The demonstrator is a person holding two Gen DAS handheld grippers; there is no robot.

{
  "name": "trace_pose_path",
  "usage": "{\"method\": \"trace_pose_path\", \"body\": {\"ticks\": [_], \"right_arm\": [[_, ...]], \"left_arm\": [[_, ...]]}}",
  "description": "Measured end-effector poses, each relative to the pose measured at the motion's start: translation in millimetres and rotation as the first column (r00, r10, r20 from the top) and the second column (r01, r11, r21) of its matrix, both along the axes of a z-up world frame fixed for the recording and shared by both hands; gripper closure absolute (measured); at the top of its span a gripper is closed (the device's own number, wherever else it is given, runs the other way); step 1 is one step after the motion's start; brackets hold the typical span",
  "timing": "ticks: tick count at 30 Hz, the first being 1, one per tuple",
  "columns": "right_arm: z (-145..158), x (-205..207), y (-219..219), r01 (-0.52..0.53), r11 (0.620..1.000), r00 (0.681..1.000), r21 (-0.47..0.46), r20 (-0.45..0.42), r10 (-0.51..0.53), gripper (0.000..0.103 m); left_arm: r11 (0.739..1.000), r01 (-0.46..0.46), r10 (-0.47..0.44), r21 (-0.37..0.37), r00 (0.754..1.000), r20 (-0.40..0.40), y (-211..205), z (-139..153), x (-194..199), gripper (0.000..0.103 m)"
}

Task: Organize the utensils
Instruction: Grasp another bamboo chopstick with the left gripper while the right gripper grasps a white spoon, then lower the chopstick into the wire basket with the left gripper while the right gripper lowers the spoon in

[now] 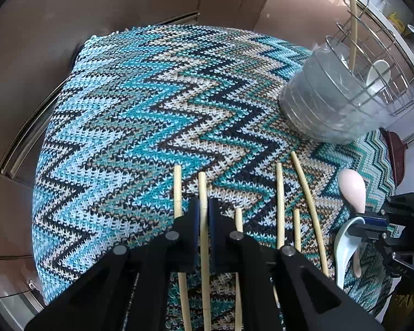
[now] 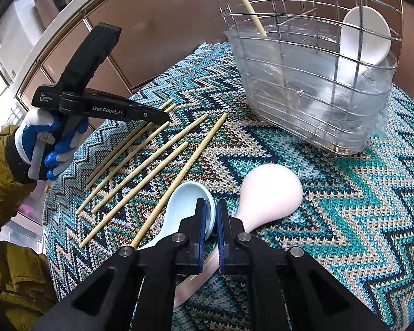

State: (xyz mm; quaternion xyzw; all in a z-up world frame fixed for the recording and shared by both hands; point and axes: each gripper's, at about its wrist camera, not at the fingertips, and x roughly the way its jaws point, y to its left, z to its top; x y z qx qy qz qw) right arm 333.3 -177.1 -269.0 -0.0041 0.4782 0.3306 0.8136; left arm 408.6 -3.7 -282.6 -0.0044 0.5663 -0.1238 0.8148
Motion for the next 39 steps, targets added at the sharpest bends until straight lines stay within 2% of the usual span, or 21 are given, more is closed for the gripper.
{"method": "trace_pose_path", "body": {"ticks": [7, 12, 16, 25, 39], "right_arm": [[9.6, -8.9, 1.2, 0.004, 1.0, 0.999, -0.024, 0.048, -0.003, 0.096], [29.2, -23.2, -5.3, 0.02, 0.999, 0.993, -0.026, 0.116, -0.017, 0.097], [49.3, -40.4, -4.9, 0.038, 0.998, 0.984, -0.048, 0.176, -0.029, 0.097], [92.5, -88.3, -5.8, 0.105, 0.992, 0.956, -0.072, 0.283, -0.081, 0.096], [142.6, -149.8, 4.3, 0.208, 0.974, 0.911, -0.095, 0.382, -0.157, 0.097]], "left_arm": [[0.999, -0.014, 0.015, -0.032, 0.999, 0.035, 2.8, 9.9, -13.0, 0.098], [0.998, -0.013, 0.021, -0.063, 0.992, 0.125, 3.5, 34.6, -34.1, 0.098], [0.997, -0.007, 0.022, -0.079, 0.98, 0.197, 7.3, 58.1, -55.1, 0.098], [0.989, -0.01, 0.054, -0.145, 0.952, 0.302, 27.5, 104.4, -94.7, 0.098], [0.981, -0.029, 0.105, -0.191, 0.909, 0.402, 55.5, 149.2, -160.4, 0.098]]}}
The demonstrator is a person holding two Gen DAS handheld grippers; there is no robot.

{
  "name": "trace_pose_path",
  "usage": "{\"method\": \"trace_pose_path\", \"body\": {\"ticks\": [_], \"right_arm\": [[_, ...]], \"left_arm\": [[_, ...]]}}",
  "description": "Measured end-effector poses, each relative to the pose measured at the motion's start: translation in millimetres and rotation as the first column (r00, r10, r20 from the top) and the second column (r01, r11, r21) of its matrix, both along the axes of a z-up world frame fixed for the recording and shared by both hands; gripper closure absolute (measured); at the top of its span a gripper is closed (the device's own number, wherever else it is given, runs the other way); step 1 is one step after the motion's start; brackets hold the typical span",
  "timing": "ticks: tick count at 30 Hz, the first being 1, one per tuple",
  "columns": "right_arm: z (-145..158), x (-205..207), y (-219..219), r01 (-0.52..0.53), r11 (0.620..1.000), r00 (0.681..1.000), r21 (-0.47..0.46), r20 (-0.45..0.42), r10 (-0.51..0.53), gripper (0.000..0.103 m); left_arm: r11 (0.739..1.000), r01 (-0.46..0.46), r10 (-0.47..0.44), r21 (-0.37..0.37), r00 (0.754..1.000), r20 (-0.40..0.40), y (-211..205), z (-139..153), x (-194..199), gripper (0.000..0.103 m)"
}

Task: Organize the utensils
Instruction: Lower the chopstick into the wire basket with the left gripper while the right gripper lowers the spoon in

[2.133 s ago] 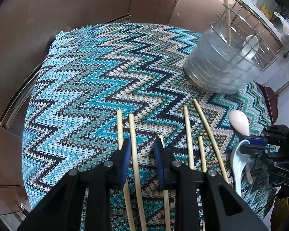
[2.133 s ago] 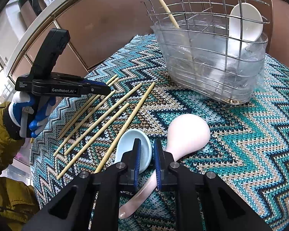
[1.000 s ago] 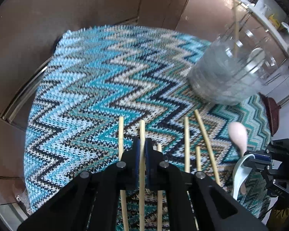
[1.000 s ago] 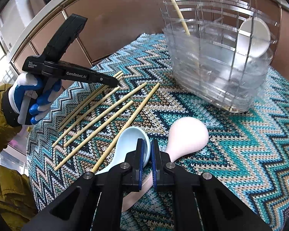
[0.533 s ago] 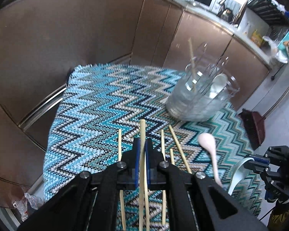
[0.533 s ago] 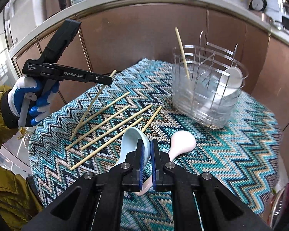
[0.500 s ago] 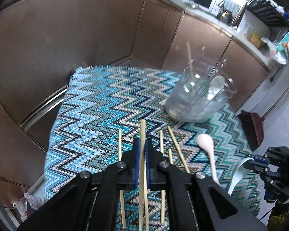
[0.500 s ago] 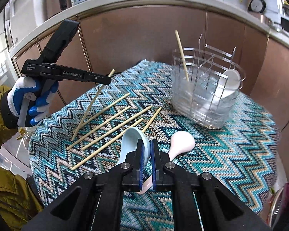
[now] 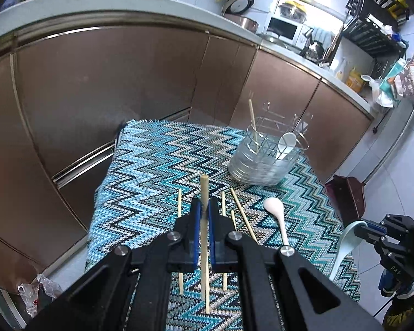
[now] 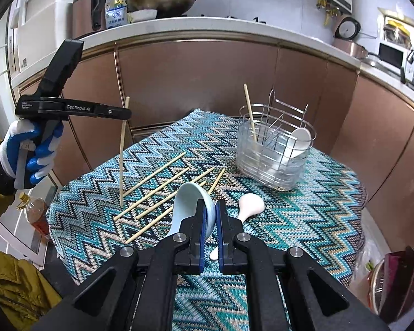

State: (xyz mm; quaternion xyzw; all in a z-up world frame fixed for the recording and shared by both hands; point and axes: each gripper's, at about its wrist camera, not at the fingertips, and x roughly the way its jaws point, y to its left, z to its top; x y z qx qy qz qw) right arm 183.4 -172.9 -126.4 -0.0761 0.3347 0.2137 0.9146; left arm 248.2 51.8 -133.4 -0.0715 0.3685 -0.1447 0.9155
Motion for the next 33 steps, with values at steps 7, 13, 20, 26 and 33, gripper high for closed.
{"method": "trace_pose_path", "body": {"ticks": [7, 13, 20, 26, 33], "right_arm": [[25.0, -26.9, 7.0, 0.026, 1.0, 0.998, -0.017, 0.053, -0.026, 0.097], [44.0, -29.0, -1.2, 0.085, 0.996, 0.992, -0.019, 0.095, -0.083, 0.097], [67.8, -1.1, -24.4, 0.209, 0.978, 0.966, -0.017, 0.161, -0.203, 0.097], [90.7, 34.2, -39.5, 0.326, 0.945, 0.914, -0.017, 0.263, -0.31, 0.097], [99.4, 88.5, -52.3, 0.395, 0.919, 0.857, 0.008, 0.359, -0.371, 0.097]], "left_arm": [[1.0, -0.013, 0.014, -0.024, 0.998, 0.054, 8.0, 20.7, -25.1, 0.098], [0.999, -0.02, 0.025, -0.048, 0.994, 0.105, 7.8, 48.0, -28.0, 0.098], [0.998, 0.004, 0.007, -0.07, 0.987, 0.158, -14.1, 82.0, -0.9, 0.098], [0.992, 0.027, 0.003, -0.127, 0.972, 0.235, -41.1, 115.2, 36.1, 0.098], [0.98, 0.032, 0.031, -0.194, 0.95, 0.311, -80.2, 132.1, 94.6, 0.098]]}}
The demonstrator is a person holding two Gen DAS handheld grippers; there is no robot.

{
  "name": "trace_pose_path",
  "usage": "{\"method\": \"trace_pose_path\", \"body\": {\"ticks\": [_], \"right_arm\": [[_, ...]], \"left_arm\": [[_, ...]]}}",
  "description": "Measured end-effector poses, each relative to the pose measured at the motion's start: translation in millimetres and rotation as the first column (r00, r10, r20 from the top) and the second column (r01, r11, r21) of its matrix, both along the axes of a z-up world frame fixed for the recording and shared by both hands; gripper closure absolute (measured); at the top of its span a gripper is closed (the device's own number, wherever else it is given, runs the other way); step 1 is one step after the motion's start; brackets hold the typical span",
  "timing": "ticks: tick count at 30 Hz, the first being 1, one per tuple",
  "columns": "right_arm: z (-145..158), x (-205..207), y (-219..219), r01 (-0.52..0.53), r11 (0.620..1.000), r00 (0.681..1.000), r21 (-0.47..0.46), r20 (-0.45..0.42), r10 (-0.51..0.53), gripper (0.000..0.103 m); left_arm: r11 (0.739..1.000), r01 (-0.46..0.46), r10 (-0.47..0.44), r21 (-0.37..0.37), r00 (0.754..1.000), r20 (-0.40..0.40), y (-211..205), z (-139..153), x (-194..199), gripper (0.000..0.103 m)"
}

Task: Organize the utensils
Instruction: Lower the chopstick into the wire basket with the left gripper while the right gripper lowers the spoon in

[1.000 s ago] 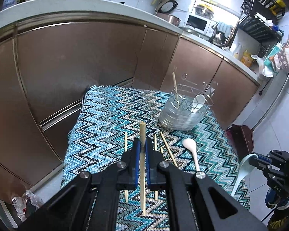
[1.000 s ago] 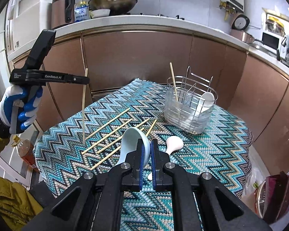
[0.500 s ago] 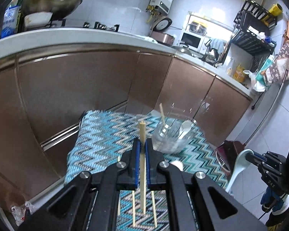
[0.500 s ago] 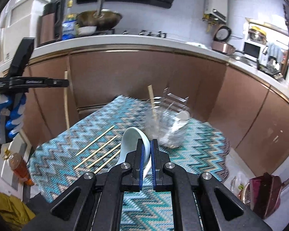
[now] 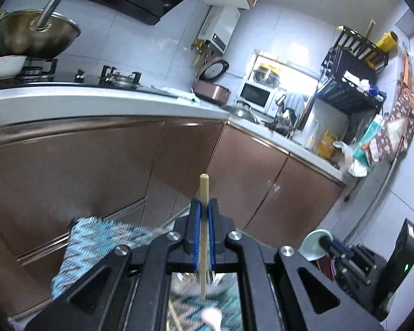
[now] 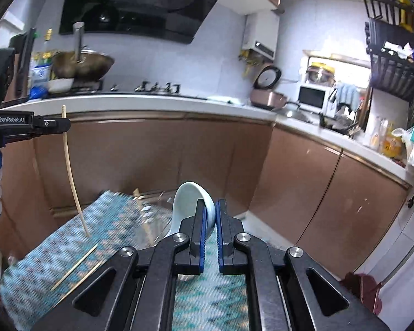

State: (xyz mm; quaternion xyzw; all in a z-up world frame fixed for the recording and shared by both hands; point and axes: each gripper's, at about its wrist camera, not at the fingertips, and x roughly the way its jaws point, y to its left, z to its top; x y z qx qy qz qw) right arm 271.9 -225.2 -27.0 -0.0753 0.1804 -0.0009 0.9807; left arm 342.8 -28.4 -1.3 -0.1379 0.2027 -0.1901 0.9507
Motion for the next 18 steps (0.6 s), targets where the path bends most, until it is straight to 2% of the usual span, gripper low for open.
{"method": "trace_pose_path", "body": {"ticks": [6, 12, 18], "right_arm": [[-19.2, 51.1, 3.1, 0.053, 0.997, 0.998, -0.05, 0.037, -0.052, 0.097], [-53.1, 86.7, 4.2, 0.073, 0.995, 0.997, -0.069, 0.022, -0.071, 0.097], [-85.6, 101.7, 9.5, 0.067, 0.996, 0.998, -0.067, -0.001, -0.067, 0.096]], "left_arm": [[1.0, -0.02, 0.02, 0.002, 0.999, 0.035, -37.4, -15.6, 43.7, 0.098], [0.998, -0.042, 0.041, 0.055, 0.999, 0.011, -67.1, -62.2, 79.5, 0.098], [0.992, -0.047, 0.049, 0.113, 0.999, -0.01, -76.9, -100.6, 94.5, 0.098]]}}
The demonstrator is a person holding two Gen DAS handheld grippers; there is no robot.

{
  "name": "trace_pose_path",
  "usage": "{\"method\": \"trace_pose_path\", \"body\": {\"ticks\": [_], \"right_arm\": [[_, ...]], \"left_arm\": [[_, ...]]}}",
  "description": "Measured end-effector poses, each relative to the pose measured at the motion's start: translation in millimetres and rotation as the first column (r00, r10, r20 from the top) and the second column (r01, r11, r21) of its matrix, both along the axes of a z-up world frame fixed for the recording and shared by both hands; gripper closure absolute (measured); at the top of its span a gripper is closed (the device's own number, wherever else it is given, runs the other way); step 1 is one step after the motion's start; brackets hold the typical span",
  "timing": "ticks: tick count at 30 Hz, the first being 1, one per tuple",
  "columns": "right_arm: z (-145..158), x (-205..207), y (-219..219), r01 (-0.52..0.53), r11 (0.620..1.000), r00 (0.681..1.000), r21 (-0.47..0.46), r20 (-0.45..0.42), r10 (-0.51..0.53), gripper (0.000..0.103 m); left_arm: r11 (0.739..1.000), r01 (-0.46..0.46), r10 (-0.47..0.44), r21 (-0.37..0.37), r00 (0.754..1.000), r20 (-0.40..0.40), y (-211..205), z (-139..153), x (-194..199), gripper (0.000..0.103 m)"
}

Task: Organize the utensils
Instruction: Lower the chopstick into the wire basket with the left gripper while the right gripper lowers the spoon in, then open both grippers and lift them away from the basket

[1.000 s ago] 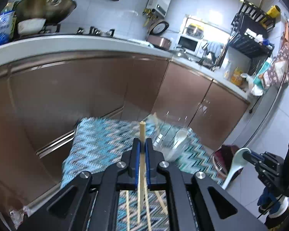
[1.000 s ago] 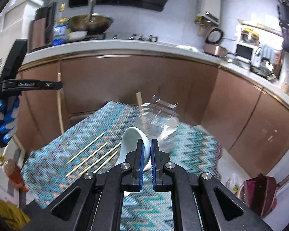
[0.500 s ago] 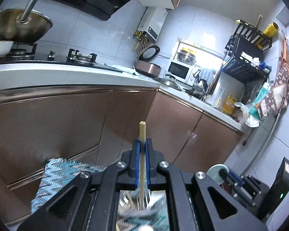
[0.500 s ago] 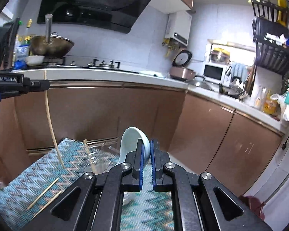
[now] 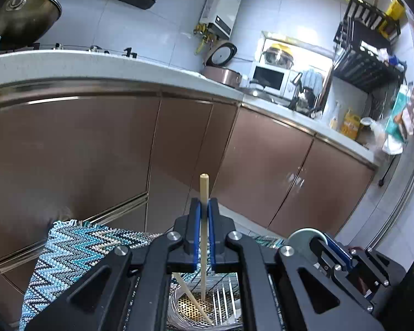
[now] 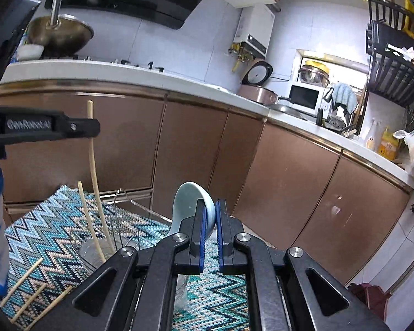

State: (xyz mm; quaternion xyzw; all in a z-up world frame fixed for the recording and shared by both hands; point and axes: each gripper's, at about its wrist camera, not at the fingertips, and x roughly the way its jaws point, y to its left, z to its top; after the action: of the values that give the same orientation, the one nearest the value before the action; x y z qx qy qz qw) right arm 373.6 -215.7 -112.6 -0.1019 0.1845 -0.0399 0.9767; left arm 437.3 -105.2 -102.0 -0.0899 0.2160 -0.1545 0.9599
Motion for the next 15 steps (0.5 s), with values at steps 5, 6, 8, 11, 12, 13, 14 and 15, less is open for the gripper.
{"method": "trace_pose_path", "body": {"ticks": [5, 6, 8, 11, 12, 13, 14, 15], "right_arm": [[-17.0, 2.1, 6.6, -0.006, 1.0, 1.0, 0.003, -0.018, 0.006, 0.096], [-19.7, 1.5, 7.6, -0.006, 1.0, 1.0, 0.005, -0.022, 0.006, 0.096], [-24.0, -1.2, 7.1, -0.012, 1.0, 1.0, 0.021, -0.024, 0.013, 0.095], [-27.9, -5.0, 4.1, -0.003, 0.999, 0.999, 0.047, -0.035, 0.005, 0.086], [-27.3, -6.7, 2.6, 0.0, 0.998, 0.999, 0.059, -0.033, 0.002, 0.081], [-26.3, -9.4, 0.7, 0.006, 0.997, 1.0, 0.071, -0.029, -0.004, 0.071], [-23.8, -12.6, -1.2, 0.009, 0.996, 1.0, 0.086, -0.024, -0.007, 0.066], [-20.9, -15.5, -2.4, 0.01, 0.995, 1.0, 0.099, -0.018, -0.008, 0.066]], "left_arm": [[0.999, 0.006, -0.006, 0.034, 1.0, -0.005, -6.5, -19.0, 1.9, 0.098], [0.999, 0.007, -0.007, 0.034, 1.0, -0.007, -6.7, -21.2, 1.4, 0.098], [1.0, 0.009, -0.008, 0.029, 1.0, -0.013, -3.6, -23.1, -0.4, 0.096], [0.999, 0.015, -0.014, 0.034, 1.0, -0.016, -0.6, -21.0, -6.9, 0.095], [0.999, 0.016, -0.015, 0.037, 1.0, -0.014, 0.4, -18.6, -10.3, 0.089], [0.999, 0.016, -0.016, 0.036, 1.0, -0.009, 2.5, -15.5, -14.8, 0.084], [0.999, 0.016, -0.016, 0.032, 1.0, -0.002, 5.0, -11.6, -19.9, 0.077], [1.0, 0.015, -0.015, 0.027, 1.0, 0.005, 7.2, -7.1, -24.9, 0.077]]}}
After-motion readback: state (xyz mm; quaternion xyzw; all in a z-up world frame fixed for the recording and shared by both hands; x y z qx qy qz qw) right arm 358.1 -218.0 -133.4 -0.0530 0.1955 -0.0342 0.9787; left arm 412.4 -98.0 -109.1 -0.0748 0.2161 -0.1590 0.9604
